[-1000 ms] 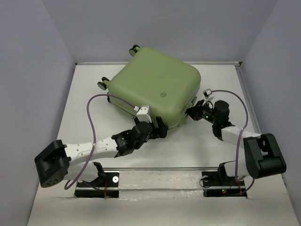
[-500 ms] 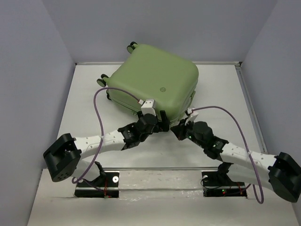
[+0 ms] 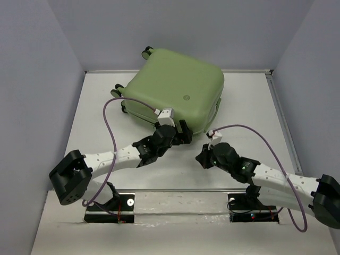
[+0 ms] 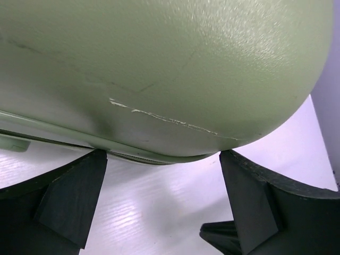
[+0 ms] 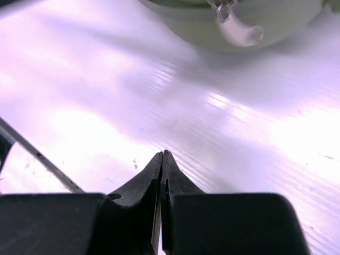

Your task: Pack the luggage

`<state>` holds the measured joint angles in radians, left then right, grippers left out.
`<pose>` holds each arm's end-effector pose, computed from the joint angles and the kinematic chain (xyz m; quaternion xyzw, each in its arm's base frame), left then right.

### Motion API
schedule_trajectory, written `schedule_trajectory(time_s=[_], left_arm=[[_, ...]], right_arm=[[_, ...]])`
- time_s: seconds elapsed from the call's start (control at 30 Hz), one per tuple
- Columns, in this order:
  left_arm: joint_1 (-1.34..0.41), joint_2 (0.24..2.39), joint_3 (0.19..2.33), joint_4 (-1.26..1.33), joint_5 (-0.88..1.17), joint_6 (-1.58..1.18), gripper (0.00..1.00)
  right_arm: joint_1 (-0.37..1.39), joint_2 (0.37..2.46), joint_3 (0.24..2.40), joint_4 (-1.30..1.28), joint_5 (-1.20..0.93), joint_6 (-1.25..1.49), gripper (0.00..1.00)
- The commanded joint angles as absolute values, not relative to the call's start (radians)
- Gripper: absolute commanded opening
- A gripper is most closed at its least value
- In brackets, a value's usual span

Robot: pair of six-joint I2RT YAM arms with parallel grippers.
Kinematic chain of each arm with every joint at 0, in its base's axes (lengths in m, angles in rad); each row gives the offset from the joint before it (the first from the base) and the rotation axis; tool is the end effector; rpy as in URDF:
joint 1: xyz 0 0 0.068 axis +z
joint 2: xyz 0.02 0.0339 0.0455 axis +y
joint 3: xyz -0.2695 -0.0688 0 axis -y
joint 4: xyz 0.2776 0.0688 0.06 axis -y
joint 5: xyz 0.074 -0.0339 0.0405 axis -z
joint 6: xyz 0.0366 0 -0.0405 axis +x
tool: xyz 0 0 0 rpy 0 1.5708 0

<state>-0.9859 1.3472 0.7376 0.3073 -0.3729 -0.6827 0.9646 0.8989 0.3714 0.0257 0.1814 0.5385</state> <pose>0.1908 -0.2639 0.2344 0.0110 0.7991 -0.3311 0.5017 0.1301 0.1760 0.1836 -0.1361 0.8474 0.2894 0.4239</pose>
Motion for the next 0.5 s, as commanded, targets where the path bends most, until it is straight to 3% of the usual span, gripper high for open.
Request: schedule_trajectory(time_s=[0.0,0.2,0.33,0.47], left_arm=[[-0.945,1.295,0.756,0.486,-0.459,-0.678,0.99],[-0.936,1.312,0.814,0.468,-0.434,-0.660,0.99],[-0.905,1.212,0.802,0.375,-0.416,-0.669,0.99],[-0.723,1.057,0.815,0.172,-0.283,-0.703,0.99]], right_arm=[[0.954,0.995,0.446,0.078,-0.035,0.511,0.07],[1.149,1.065,0.430,0.192,0.208,0.596,0.07],[1.125,0.991,0.403,0.160,0.307,0.620,0.07],[1.068,0.968,0.446,0.129,0.276,0.551,0.07]])
